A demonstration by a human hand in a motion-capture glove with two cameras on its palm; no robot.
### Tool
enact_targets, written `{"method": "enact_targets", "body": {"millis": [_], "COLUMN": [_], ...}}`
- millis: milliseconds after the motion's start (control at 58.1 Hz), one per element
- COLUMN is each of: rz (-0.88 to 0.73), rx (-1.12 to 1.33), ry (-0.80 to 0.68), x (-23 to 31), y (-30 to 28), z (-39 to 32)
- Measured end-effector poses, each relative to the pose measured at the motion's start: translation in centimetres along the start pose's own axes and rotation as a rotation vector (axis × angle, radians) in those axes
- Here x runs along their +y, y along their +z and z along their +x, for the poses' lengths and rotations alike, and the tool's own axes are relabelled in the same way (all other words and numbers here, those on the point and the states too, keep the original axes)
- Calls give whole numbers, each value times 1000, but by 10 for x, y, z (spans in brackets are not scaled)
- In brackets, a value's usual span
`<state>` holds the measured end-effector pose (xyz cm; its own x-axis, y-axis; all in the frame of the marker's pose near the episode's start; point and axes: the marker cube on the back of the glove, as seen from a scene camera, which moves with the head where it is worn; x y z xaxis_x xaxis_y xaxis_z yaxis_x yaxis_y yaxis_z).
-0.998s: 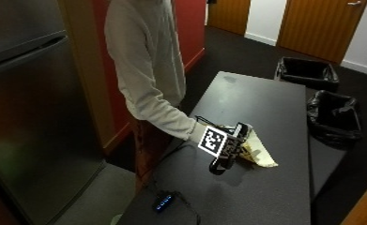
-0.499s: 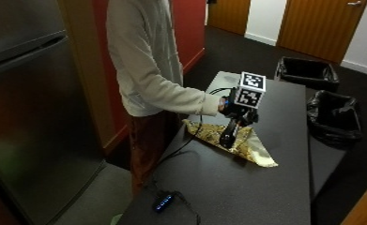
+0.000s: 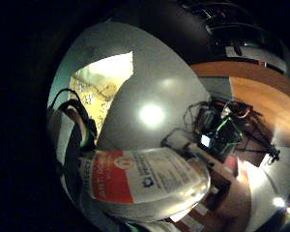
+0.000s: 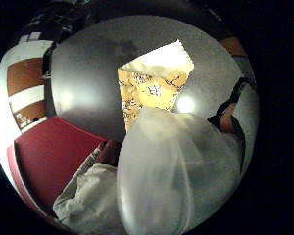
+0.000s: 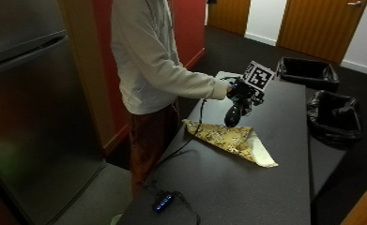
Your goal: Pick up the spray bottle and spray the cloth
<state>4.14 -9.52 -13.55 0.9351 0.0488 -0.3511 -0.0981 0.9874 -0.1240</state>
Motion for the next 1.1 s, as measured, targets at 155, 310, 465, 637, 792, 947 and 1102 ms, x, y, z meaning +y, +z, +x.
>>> {"method": "enact_targets", "body": {"millis": [155, 310, 465, 637, 792, 947, 1102], "rz": [-30, -48, -11, 48, 135, 252, 384], "rx": [80, 117, 84, 17, -262, -597, -873], "ry": [57, 45, 199, 132, -59, -111, -177], "x": [-6, -12, -21, -18, -16, -24, -35], "y": [4, 2, -9, -28, -52, -73, -86], "z": [-29, -47, -59, -65, -86, -107, -125]}}
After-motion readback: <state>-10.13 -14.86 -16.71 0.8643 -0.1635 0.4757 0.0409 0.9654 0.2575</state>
